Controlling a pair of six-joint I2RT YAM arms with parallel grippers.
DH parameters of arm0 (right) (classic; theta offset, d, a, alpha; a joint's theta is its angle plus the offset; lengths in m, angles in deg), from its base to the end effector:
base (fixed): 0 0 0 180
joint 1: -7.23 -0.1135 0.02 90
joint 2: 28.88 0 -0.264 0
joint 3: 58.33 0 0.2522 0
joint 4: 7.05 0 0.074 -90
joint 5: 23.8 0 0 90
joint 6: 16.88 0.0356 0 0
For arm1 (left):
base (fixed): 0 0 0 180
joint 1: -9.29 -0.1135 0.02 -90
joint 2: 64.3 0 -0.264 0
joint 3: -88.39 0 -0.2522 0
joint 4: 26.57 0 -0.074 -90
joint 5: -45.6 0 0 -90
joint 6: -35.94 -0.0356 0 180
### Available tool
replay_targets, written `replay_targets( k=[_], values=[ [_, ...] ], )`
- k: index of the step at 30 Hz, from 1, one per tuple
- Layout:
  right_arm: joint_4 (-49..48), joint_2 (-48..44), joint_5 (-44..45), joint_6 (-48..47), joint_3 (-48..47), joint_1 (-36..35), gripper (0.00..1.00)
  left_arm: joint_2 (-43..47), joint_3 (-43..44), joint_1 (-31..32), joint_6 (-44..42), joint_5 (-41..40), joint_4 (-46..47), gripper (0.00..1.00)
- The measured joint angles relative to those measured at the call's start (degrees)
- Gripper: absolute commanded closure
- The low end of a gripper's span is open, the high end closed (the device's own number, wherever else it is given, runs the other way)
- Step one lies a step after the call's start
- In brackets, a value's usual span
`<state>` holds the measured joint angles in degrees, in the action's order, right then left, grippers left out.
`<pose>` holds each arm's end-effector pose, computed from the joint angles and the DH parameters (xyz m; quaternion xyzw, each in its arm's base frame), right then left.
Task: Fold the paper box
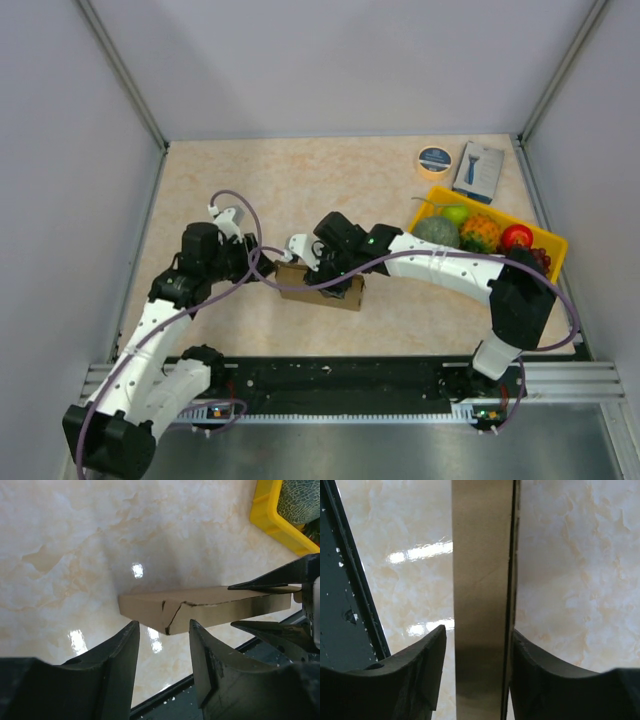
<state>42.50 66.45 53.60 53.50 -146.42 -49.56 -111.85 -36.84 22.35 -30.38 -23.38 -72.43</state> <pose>0.1875 0.3007 0.2536 -0.6137 0.7291 0.1902 0.2357 0.1683 -0.0522 0.2730 -0.0033 0.8896 -0.2903 0.3526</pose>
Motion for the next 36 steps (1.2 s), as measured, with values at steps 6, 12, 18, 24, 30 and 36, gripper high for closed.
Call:
replay_targets(
  k=[6,12,18,24,30,36],
  values=[
    [0.13,0.0,-1.01,-0.35,0.0,0.11,0.56,-0.31,0.0,4.98,-3.19,-3.87,6.19,0.64],
    [0.48,0.0,-1.27,-0.52,0.0,0.5,0.56,-2.62,1.01,9.55,-5.25,-7.91,6.93,0.61],
    [0.57,0.0,-1.68,-0.85,-0.02,0.57,0.57,-0.26,2.36,10.03,-6.21,-11.19,3.34,0.49],
    [0.57,0.0,-1.9,-0.83,-0.04,0.61,0.58,1.73,2.8,10.08,-6.38,-11.93,1.07,0.67],
    [0.66,0.0,-2.1,-0.74,-0.04,0.83,0.59,-0.5,3.67,10.08,-7.15,-11.67,0.37,0.71],
    [0.68,0.0,-2.1,-0.76,-0.04,0.85,0.59,-1.79,4.26,10.14,-7.65,-9.84,0.31,0.7]
  ],
)
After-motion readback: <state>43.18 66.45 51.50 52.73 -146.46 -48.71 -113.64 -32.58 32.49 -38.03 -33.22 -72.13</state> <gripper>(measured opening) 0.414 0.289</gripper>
